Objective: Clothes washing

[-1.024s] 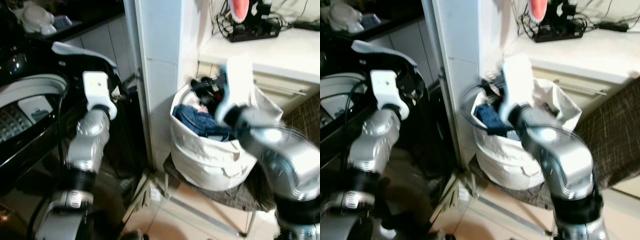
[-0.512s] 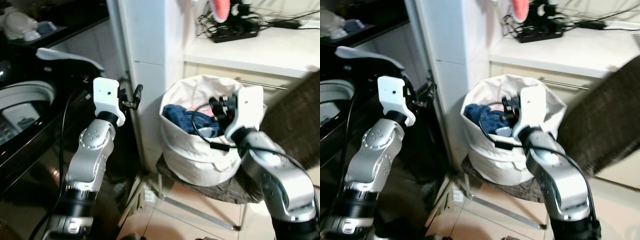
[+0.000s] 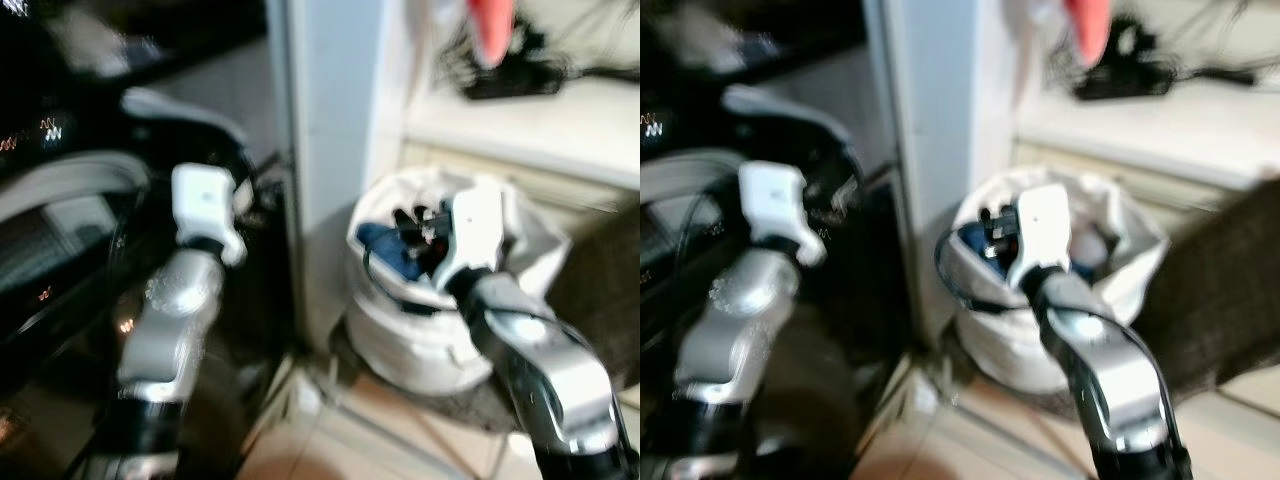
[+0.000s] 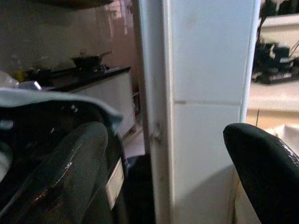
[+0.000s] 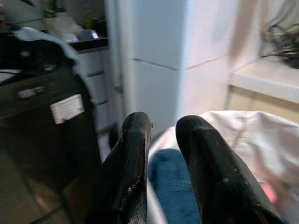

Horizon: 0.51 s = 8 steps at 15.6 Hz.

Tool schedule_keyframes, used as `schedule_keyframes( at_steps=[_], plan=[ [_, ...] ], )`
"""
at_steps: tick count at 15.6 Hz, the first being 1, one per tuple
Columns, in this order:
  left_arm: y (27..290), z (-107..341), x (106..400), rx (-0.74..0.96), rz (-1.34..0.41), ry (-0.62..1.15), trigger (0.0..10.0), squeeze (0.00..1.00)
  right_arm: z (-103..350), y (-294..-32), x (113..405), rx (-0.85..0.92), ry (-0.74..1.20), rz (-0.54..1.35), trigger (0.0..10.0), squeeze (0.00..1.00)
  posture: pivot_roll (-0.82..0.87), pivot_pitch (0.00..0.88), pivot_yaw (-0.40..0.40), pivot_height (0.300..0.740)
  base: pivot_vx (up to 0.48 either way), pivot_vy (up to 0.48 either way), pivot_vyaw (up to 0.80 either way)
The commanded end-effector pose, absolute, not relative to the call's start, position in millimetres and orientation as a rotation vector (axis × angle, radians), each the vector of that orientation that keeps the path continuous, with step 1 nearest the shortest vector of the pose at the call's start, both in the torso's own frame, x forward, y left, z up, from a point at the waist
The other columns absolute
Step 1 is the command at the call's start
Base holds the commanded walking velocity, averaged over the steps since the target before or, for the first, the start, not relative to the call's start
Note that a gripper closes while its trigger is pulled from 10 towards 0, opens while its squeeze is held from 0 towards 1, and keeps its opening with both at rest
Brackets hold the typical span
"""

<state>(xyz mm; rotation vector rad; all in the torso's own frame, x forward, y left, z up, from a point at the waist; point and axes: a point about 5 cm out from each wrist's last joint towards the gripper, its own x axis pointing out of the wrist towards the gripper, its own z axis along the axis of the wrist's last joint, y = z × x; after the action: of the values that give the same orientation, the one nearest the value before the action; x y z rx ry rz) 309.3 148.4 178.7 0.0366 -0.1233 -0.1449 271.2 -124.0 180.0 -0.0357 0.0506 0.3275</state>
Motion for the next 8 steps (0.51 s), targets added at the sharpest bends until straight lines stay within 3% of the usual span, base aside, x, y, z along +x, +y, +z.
schedule_keyframes(
  at_steps=[1,3,8],
  plan=[
    [139,180,308,0.032,-0.173,-0.124,10.0,0.00,179,-131,272,-0.042,0.055,0.303,10.0,0.00,-0.03,0.000,0.047,0.740,0.356,0.000,0.00],
    [137,178,306,0.026,-0.177,-0.115,10.0,0.00,177,-131,271,-0.032,0.061,0.304,10.0,0.00,-0.03,0.000,0.036,0.740,0.356,0.000,0.00],
    [138,160,301,0.076,-0.191,-0.045,10.0,0.00,170,-142,270,-0.048,0.111,0.266,10.0,0.00,-0.03,0.000,0.026,0.740,0.000,0.000,0.00]
  ],
)
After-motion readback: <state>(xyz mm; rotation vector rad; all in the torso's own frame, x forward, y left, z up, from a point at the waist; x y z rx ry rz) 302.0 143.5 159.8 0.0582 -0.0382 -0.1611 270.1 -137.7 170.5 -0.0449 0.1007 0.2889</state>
